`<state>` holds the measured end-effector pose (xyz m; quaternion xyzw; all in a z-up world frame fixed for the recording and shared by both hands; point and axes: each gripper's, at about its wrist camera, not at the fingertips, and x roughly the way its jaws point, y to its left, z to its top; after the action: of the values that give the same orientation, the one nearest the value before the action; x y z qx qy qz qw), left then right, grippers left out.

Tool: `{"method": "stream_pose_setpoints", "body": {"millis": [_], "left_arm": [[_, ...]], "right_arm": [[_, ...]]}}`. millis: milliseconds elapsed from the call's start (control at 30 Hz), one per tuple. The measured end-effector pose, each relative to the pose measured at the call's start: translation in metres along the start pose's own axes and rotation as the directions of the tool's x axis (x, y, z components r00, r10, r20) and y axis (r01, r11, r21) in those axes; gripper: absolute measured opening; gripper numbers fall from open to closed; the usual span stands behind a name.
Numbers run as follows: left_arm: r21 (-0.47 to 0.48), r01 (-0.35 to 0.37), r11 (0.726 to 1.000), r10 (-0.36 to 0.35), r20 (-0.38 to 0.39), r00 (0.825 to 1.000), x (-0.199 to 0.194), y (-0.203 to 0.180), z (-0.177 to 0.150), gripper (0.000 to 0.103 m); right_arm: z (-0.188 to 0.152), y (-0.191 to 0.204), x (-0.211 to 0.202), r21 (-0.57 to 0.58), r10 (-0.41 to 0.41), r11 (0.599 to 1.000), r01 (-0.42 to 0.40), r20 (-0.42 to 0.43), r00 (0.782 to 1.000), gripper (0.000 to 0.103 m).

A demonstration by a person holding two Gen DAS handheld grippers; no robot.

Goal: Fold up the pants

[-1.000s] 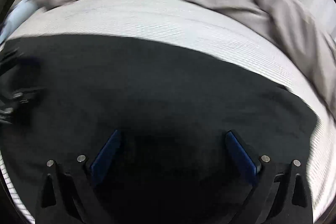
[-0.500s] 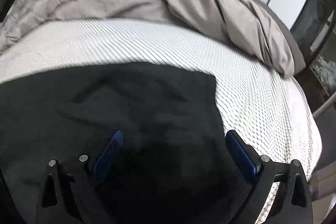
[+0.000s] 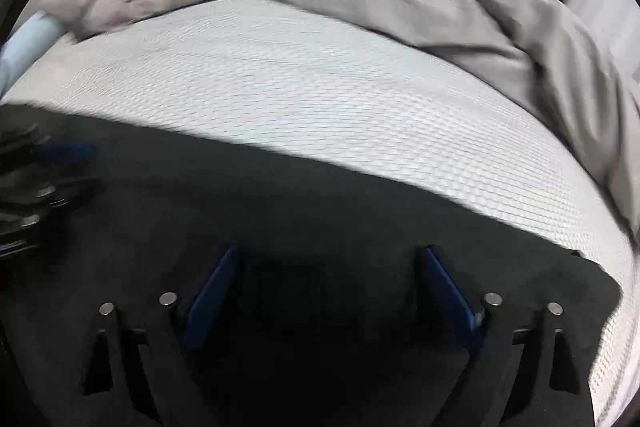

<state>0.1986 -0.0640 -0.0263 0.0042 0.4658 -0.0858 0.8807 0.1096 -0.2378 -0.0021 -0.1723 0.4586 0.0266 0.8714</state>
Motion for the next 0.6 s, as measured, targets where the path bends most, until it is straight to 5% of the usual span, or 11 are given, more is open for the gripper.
{"method": "stream_pose_setpoints", "body": {"millis": [67,133,167,200,367,467,600], "left_arm": [[0.006,0.002,1.000,-0.002,0.001,1.000,-0.002,0.004,-0.004,0.041],[0.003,0.008,1.000,-0.008,0.002,1.000,-0.004,0.008,-0.006,0.040],[-0.001,0.013,1.000,-0.013,0.001,1.000,-0.005,0.010,-0.007,0.041],[-0.007,0.019,1.000,-0.019,0.000,1.000,-0.005,0.012,-0.007,0.040],[-0.024,-0.014,1.000,0.014,-0.004,1.000,-0.016,0.009,-0.007,0.040],[-0.016,0.068,0.998,-0.068,0.034,0.997,-0.043,-0.008,-0.018,0.040],[0.068,0.213,0.975,-0.216,0.025,0.976,-0.061,-0.062,-0.049,0.043]], "right_arm": [[-0.006,-0.052,0.009,0.120,-0.156,0.980,0.160,-0.038,0.987,0.077],[-0.017,-0.092,0.012,0.226,-0.228,0.945,0.238,-0.069,0.971,0.061],[-0.025,-0.113,0.014,0.282,-0.245,0.923,0.260,-0.088,0.965,0.029],[-0.030,-0.125,0.014,0.312,-0.240,0.915,0.256,-0.091,0.967,0.008],[-0.030,-0.124,-0.010,0.323,-0.179,0.929,0.182,-0.038,0.983,0.013],[-0.039,-0.097,-0.053,0.265,0.002,0.964,-0.018,0.059,0.998,0.021],[-0.067,-0.032,-0.074,0.054,0.196,0.978,-0.199,0.063,0.979,0.030]]}}
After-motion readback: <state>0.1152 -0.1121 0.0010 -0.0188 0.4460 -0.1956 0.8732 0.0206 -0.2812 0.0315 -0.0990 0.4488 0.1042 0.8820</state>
